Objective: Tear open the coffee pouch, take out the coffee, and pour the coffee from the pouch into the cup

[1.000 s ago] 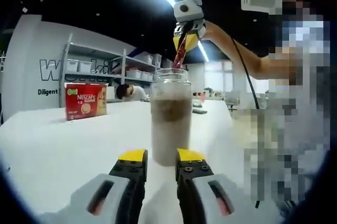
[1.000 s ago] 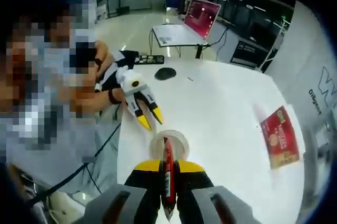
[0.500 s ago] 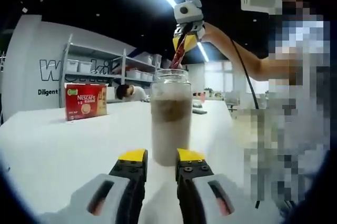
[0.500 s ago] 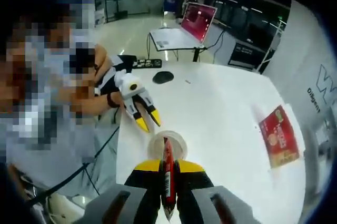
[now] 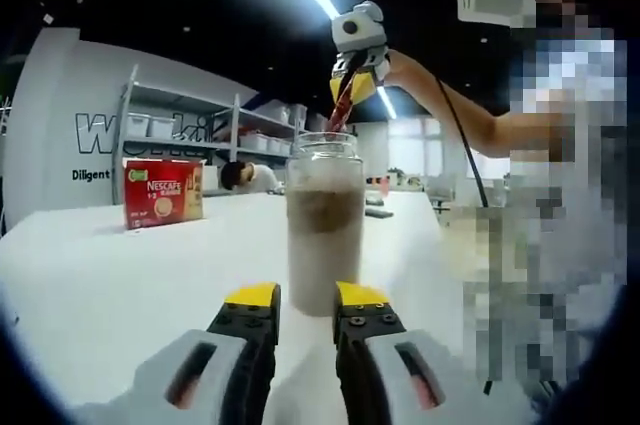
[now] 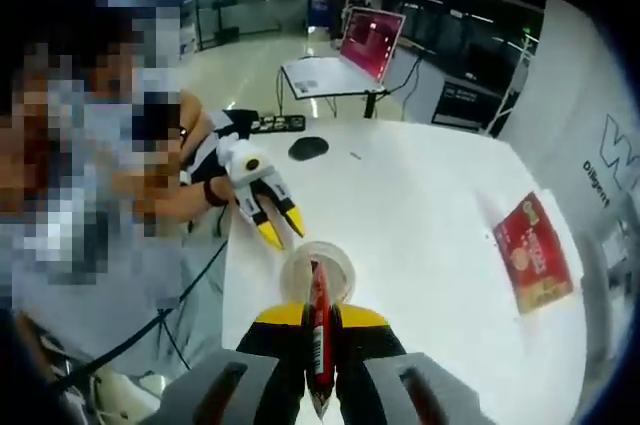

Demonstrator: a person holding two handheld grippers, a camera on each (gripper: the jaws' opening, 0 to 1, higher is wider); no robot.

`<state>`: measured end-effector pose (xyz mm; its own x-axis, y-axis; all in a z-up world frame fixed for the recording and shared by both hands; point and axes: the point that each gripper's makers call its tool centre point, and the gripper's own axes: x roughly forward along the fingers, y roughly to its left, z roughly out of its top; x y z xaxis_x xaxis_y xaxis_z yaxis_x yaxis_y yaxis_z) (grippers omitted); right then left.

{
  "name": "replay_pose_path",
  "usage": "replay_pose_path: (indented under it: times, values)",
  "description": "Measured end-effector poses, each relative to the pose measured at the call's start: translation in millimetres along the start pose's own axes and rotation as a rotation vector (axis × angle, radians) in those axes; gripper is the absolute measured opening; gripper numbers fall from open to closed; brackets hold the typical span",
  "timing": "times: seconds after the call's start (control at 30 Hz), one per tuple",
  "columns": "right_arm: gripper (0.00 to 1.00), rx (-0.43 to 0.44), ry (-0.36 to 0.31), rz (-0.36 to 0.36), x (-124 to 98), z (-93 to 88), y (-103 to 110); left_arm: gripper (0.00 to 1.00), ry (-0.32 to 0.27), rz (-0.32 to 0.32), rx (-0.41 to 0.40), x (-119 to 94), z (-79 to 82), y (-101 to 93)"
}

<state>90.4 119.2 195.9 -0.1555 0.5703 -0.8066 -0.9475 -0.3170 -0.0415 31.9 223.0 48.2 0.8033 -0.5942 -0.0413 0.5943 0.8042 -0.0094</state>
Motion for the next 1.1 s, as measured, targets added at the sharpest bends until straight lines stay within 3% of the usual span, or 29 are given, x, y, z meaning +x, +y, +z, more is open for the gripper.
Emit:
replay_pose_path:
  times: [0.33,0.6,0.8,0.9,1.1]
  values:
    - [0.10,-0.005,0.004,-0.006,5,2.0,-3,0.23,0.000,0.000,0.001,0,-0.1,1.1]
    - [0.10,0.018,-0.015,0.014,21,-7.5,-6,0.23,0.000,-0.002,0.003,0,-0.2,1.0]
    - [0.10,0.014,-0.038,0.022,18,-1.9,-4,0.23,0.002,0.000,0.005,0,-0.5,0.8]
    - [0.10,0.011,-0.017,0.015,17,-6.7,-9,0.23,0.003,0.001,0.005,0,-0.6,1.0]
    - [0.10,0.022,-0.044,0.017,16,-9.0,-6,0.23,0.004,0.001,0.006,1,-0.5,0.4]
